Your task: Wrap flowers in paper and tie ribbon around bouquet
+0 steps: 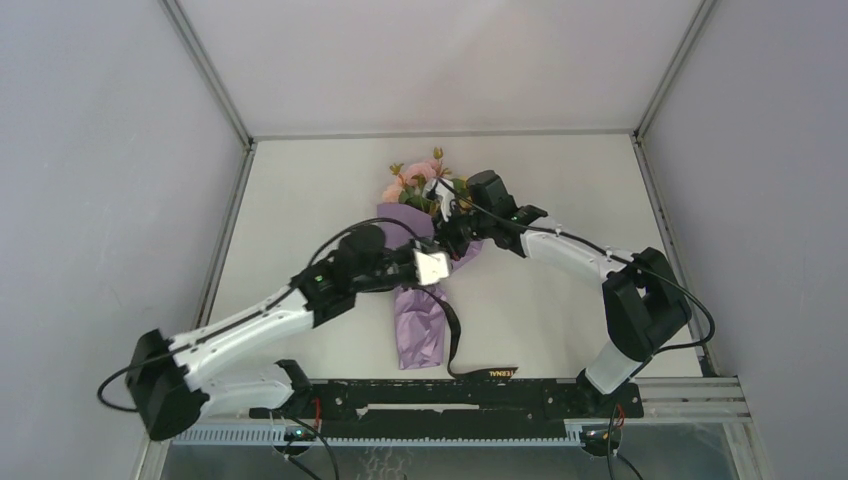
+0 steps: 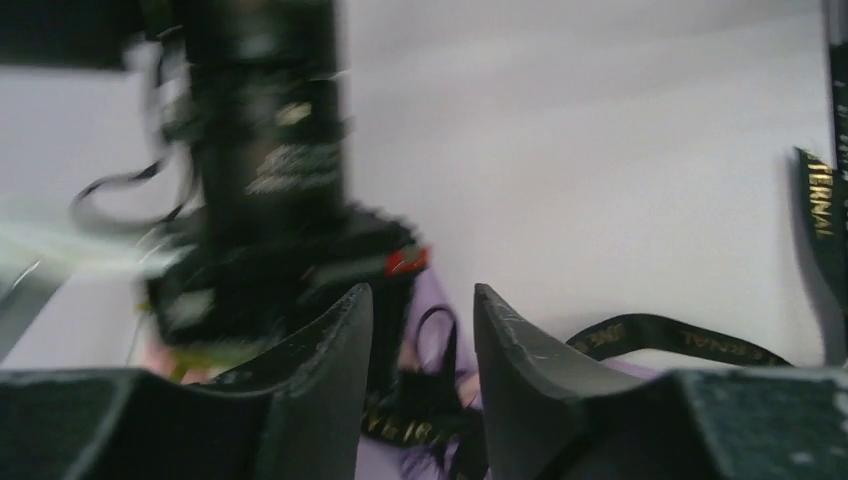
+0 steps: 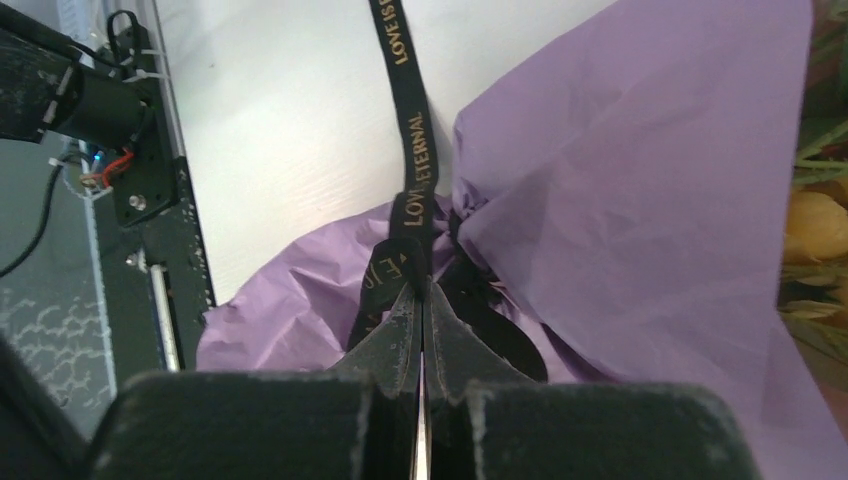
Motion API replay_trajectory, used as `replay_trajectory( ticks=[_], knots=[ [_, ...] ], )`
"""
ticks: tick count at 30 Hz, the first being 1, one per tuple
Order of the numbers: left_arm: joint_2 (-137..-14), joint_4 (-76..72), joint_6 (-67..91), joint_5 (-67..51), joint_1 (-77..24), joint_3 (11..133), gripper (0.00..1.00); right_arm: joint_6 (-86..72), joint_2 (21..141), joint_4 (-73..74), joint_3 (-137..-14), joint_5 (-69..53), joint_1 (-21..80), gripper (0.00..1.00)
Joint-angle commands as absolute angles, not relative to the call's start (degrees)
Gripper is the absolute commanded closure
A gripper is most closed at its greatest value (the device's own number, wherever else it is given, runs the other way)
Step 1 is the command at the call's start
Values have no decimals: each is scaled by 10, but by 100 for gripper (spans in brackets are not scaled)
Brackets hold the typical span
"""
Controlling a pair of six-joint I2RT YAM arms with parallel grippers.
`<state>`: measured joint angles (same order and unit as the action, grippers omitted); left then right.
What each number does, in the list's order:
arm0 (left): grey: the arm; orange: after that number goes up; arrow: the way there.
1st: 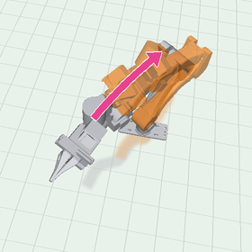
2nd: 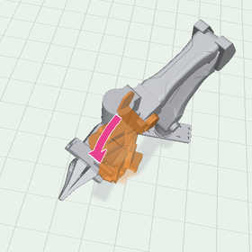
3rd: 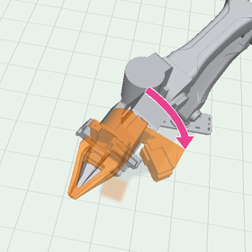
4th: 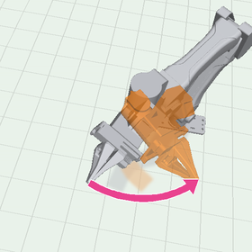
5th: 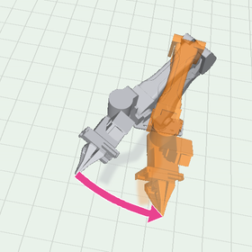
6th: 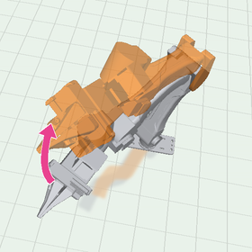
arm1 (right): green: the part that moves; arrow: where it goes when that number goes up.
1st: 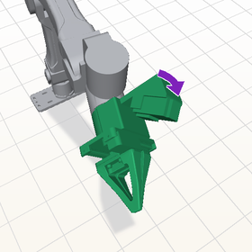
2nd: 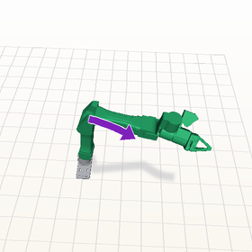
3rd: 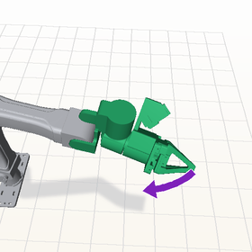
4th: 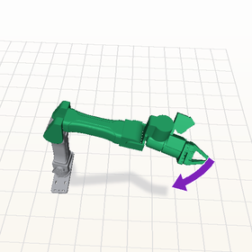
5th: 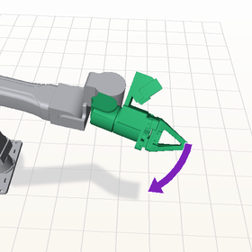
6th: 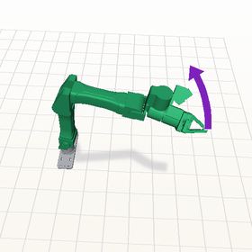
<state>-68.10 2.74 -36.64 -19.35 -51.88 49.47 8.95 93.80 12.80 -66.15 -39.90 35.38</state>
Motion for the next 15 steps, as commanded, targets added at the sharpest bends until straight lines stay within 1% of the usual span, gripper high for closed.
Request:
replay_trajectory(
  ticks=[1, 3, 4, 5, 7, 10, 13, 15],
  knots=[
    [-564, -39, -209, -142, -465, 423, 58, 10, 902, 101, -667, -379, 372, 100],
    [-542, -43, -133, -143, -429, 398, 60, -29, 896, 95, -667, -363, 375, 100],
    [-537, -45, -97, -150, -412, 386, 58, -38, 894, 94, -667, -358, 379, 100],
    [-532, -50, -69, -159, -392, 369, 55, -38, 893, 94, -667, -356, 385, 100],
    [-529, -72, -24, -177, -370, 337, 45, -26, 894, 96, -667, -356, 396, 100],
    [-539, -110, 19, -183, -339, 306, 40, -3, 902, 106, -667, -362, 407, 100],
    [-556, -147, 26, -198, -311, 296, 39, 45, 902, 132, -667, -365, 418, 100],
    [-567, -166, 26, -226, -299, 296, 42, 88, 903, 142, -668, -370, 427, 100]
  ],
)
